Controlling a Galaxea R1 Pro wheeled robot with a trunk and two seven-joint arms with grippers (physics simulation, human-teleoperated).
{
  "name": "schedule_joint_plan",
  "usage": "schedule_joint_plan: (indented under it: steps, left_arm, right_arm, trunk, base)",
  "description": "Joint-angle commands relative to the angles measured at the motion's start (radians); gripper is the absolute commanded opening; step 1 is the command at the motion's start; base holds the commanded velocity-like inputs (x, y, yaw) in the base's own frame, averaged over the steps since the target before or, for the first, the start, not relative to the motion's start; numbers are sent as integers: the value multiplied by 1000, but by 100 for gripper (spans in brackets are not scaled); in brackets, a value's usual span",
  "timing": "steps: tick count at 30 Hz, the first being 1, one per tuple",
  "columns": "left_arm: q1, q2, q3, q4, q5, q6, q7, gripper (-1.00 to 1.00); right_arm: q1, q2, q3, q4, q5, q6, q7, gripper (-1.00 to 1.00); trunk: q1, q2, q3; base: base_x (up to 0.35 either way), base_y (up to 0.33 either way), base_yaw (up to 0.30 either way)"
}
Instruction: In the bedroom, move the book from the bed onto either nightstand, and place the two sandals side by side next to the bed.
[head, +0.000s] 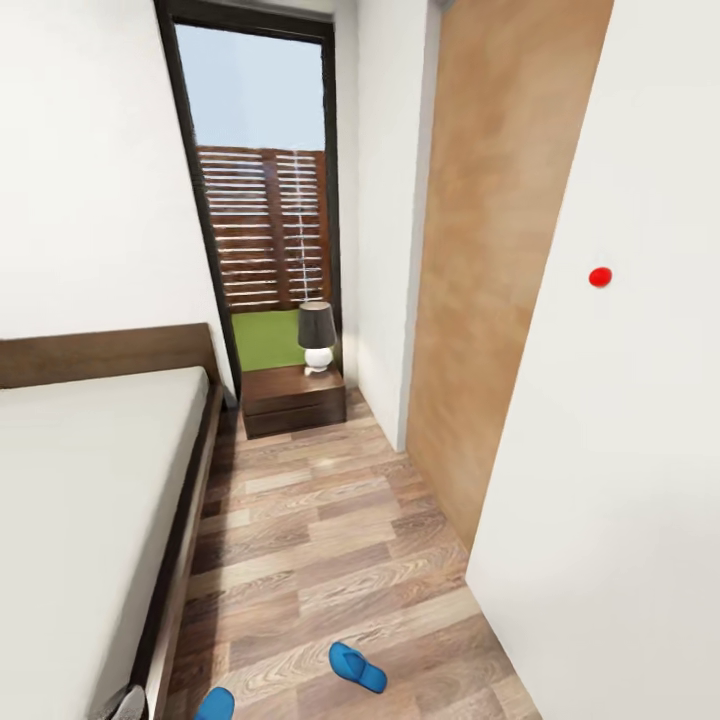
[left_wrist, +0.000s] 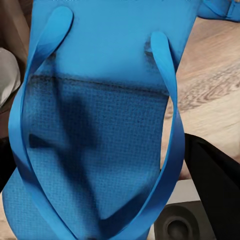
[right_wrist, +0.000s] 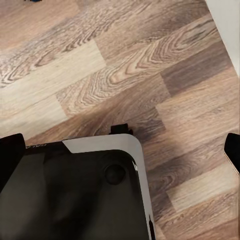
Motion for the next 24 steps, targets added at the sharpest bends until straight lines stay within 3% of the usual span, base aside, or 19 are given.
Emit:
schedule_joint_plan:
  steps: [1, 16, 24]
  left_arm:
    - [-1, 0, -9, 1, 3, -3, 4, -100]
    - [-1, 0, -9, 1, 2, -2, 3, -100]
    - [-1, 0, -9, 0, 2, -3, 3, -100]
  right_arm:
    - [-1, 0, -7, 1, -3, -3, 7, 100]
    - [-1, 0, -7, 1, -3, -3, 7, 100]
    - [-1, 0, -7, 1, -3, -3, 7, 100]
  trunk:
    - [1, -2, -2]
    - [1, -2, -2]
    - [1, -2, -2]
  base:
    - [140, -113, 141]
    - [150, -127, 41]
    - [141, -34, 206]
